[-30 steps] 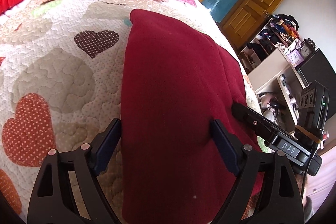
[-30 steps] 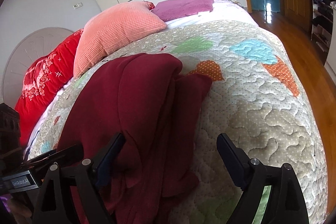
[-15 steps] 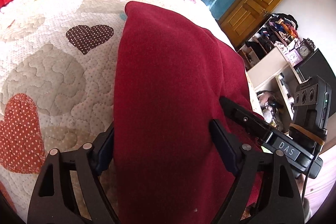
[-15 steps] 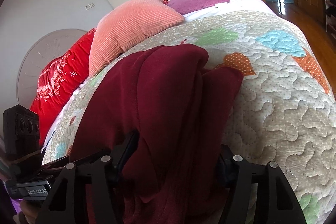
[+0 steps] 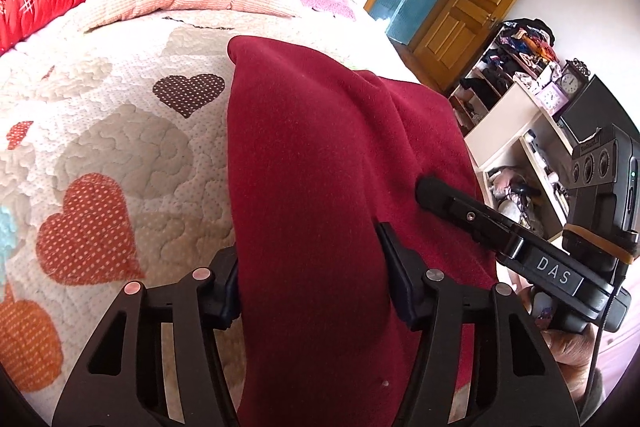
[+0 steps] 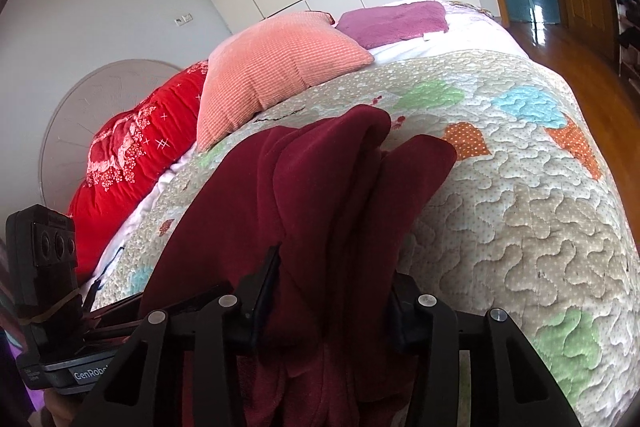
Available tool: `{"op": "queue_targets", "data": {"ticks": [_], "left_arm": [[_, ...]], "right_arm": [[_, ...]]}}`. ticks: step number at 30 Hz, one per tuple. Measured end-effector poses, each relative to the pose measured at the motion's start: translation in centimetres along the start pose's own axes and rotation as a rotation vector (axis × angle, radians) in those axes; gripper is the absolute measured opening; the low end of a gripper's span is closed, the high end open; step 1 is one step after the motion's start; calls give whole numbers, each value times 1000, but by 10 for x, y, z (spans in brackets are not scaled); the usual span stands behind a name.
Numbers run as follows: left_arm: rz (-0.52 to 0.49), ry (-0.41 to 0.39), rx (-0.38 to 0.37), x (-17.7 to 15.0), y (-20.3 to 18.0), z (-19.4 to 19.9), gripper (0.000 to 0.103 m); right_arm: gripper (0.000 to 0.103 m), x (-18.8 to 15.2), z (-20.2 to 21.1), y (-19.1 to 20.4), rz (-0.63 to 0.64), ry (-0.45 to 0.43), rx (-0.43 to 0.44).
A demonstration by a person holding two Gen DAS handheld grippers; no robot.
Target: Fold small clothes
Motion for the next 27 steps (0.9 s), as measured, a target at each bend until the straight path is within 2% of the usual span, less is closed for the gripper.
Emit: {"op": "queue_targets", "data": {"ticks": [14,27], "left_arm": [[-33,-52,28,-33,4,58,58],[-51,-68,32,-66,7,92,58]], "right_arm": [[44,-25,41,47,24,-19,24],[44,-54,74,74,28,-32,26]]}}
Point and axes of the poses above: each gripper's, at about its wrist camera, not at the fingertips, and z roughly against the way its jaws point, y to its left, x to its top, the point moved 10 cm from there along -z, roughly the way its jaws point, and after that the axes turned 12 degrees about z, right-handed, at the moved point
